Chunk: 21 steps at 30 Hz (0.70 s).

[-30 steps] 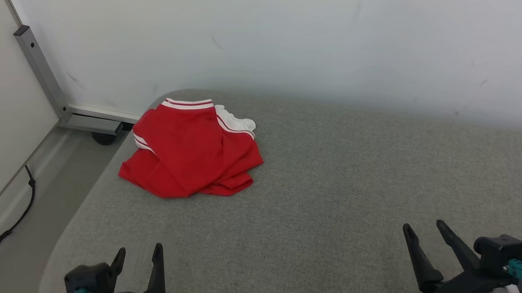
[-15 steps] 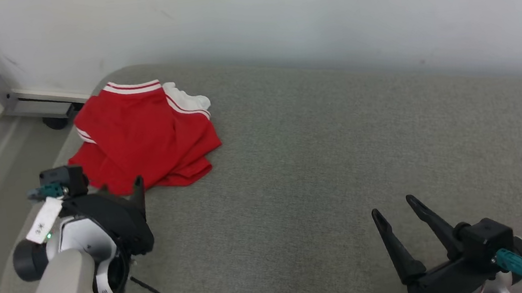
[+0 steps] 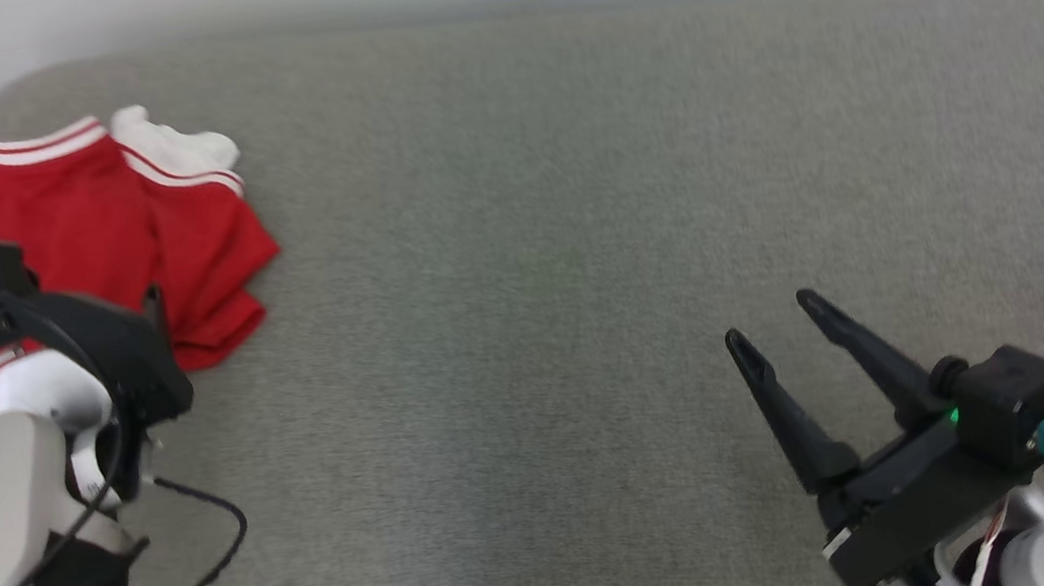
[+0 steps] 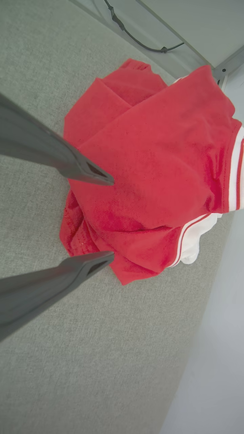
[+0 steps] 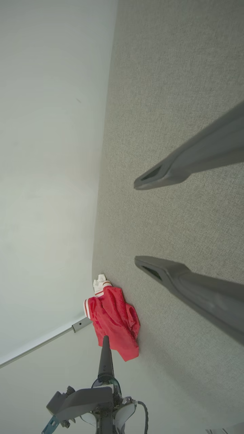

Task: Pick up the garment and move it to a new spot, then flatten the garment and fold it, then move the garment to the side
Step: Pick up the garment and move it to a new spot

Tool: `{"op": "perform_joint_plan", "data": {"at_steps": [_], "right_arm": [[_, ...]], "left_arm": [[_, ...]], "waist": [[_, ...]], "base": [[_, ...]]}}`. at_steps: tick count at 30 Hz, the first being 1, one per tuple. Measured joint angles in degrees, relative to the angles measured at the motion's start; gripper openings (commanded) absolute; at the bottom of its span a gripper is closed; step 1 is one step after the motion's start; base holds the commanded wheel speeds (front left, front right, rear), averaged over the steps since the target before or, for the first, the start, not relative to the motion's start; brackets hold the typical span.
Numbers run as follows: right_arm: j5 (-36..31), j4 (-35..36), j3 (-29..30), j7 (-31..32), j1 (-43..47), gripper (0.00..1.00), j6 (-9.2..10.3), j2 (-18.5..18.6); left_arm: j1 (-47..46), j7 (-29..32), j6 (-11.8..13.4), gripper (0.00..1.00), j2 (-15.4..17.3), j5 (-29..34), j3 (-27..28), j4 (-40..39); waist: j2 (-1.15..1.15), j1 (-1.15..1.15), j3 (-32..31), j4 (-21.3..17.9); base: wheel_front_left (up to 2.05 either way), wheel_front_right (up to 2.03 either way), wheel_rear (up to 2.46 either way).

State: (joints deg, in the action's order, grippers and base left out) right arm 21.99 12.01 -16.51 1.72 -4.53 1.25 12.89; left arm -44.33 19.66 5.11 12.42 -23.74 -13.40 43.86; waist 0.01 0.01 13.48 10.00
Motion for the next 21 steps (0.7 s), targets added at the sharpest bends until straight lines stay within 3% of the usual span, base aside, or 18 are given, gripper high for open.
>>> {"op": "perform_joint_plan", "data": {"at_steps": [5, 16, 17, 18, 19, 21], "right_arm": [[0.22, 2.11, 1.74, 1.9, -2.14, 1.0, -0.85, 2.89], [0.62, 3.57, 3.1, 4.17, -3.44, 1.0, -1.24, 4.34], [0.62, 3.52, 3.23, 4.31, -3.44, 1.0, -1.23, 4.43], [0.62, 3.41, 3.23, 4.36, -3.44, 1.0, -1.22, 4.49], [0.62, 3.21, 3.18, 4.39, -3.46, 1.0, -1.23, 4.48], [0.63, 2.81, 2.97, 4.42, -3.68, 1.0, -1.23, 4.36]], "left_arm": [[-4.25, 0.54, 0.69, 1.0, -0.15, 0.02, 0.76, 2.33], [-9.18, 0.25, 1.96, 1.0, 0.07, 1.45, 2.85, 9.29], [-9.62, -0.14, 1.99, 0.85, 0.01, 1.55, 3.0, 9.7], [-10.09, -0.41, 2.0, 0.28, -0.08, 1.6, 3.07, 10.33], [-10.33, -0.56, 2.0, 0.0, -0.22, 1.7, 3.12, 10.85], [-10.6, -1.05, 2.01, 0.0, -0.89, 1.97, 3.27, 12.13]], "waist": [[0.0, 0.0, 4.53, -2.36], [0.0, -0.01, 11.52, -5.42], [0.0, -0.01, 11.72, -5.52], [0.0, 0.0, 11.78, -5.54], [0.0, 0.0, 11.71, -5.52], [0.0, -0.01, 11.34, -5.39]], "base": [[0.0, 0.0, 0.0], [0.0, 0.0, 0.0], [0.0, 0.0, 0.0], [0.0, 0.0, 0.0], [0.0, 0.0, 0.0], [0.0, 0.0, 0.0]]}}
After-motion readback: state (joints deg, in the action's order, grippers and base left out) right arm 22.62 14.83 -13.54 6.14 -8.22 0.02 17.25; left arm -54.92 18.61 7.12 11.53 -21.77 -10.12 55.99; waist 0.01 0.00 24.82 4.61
